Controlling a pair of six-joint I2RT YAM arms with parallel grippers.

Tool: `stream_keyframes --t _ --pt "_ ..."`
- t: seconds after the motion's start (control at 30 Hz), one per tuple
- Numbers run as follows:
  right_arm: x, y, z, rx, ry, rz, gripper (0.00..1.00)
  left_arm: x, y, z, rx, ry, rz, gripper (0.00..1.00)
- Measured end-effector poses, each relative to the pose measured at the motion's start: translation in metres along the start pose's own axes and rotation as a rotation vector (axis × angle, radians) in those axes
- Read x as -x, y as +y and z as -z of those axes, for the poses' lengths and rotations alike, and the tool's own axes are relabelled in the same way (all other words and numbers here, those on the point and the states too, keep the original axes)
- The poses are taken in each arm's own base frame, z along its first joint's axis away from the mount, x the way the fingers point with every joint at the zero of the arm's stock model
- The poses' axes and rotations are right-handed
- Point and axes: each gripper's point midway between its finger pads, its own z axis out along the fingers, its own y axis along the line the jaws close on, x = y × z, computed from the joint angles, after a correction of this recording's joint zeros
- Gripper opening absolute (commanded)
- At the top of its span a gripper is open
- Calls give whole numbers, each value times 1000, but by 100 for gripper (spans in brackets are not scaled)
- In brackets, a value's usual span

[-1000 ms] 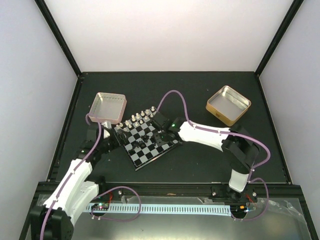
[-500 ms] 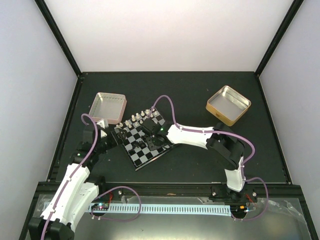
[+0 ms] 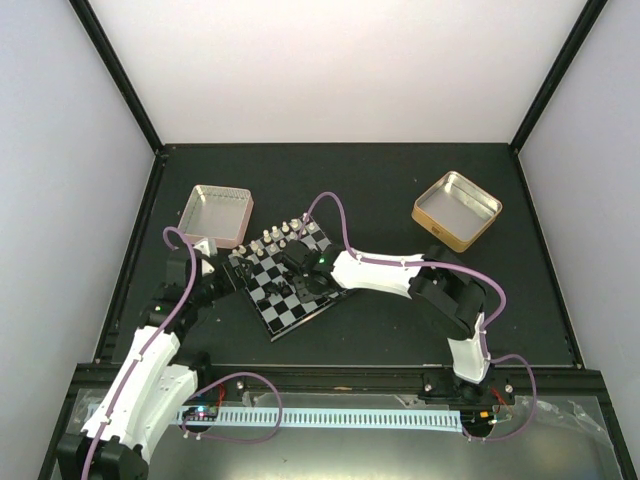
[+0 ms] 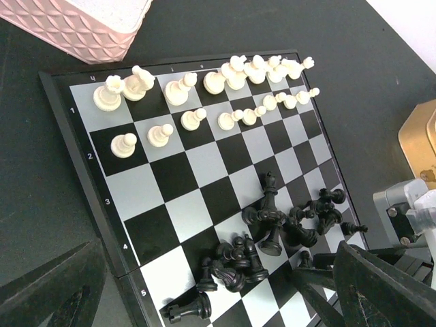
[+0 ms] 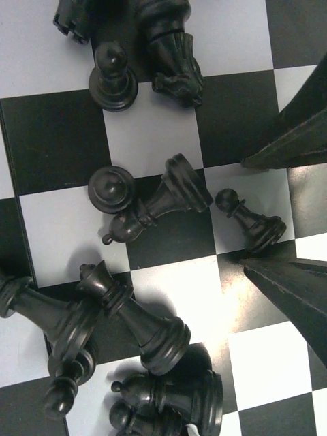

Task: Set up the chess pieces on the board
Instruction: Pick up the chess piece from the chessboard.

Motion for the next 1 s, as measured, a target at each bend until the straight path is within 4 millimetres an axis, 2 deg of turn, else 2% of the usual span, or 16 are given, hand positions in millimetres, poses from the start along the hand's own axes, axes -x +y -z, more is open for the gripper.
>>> stream_keyframes --t 0.4,0.57,1.0 --pt "6 -3 -4 -36 -22 -18 39 -1 2 0 9 5 0 93" --pt "10 -6 -4 -59 -37 -33 42 1 0 2 10 2 -1 93" --pt "0 -16 -2 -75 -35 -44 39 2 1 2 14 -4 -4 93"
